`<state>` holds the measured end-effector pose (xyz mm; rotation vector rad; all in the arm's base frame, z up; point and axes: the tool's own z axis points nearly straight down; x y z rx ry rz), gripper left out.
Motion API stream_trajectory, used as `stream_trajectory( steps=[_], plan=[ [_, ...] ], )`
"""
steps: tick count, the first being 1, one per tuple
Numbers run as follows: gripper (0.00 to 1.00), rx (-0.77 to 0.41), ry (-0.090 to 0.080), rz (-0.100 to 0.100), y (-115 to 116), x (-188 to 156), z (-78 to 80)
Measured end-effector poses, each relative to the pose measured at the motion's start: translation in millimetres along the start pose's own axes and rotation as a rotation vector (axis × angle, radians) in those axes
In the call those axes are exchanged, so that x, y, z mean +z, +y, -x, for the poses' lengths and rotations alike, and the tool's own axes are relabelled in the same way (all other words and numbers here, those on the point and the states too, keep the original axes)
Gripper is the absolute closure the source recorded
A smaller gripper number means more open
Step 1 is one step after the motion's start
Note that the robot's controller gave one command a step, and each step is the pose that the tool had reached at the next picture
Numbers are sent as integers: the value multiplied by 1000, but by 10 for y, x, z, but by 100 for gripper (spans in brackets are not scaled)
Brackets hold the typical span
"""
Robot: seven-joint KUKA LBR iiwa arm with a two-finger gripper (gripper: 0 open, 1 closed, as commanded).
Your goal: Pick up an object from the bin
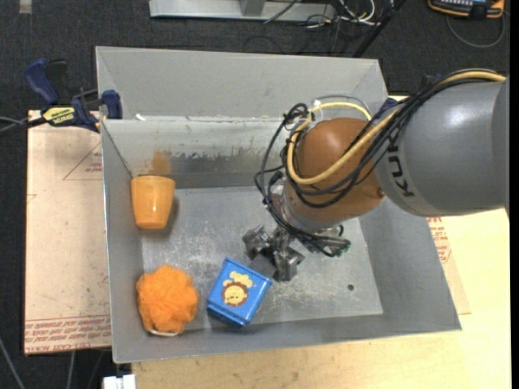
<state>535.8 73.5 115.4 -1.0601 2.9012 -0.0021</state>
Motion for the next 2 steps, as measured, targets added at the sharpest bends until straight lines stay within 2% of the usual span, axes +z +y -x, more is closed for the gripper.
stream_trajectory(
  steps=[1,2],
  plan=[
    [100,16,1,1,33,-669,28],
    [100,-12,2,2,82,-1351,190]
  ],
)
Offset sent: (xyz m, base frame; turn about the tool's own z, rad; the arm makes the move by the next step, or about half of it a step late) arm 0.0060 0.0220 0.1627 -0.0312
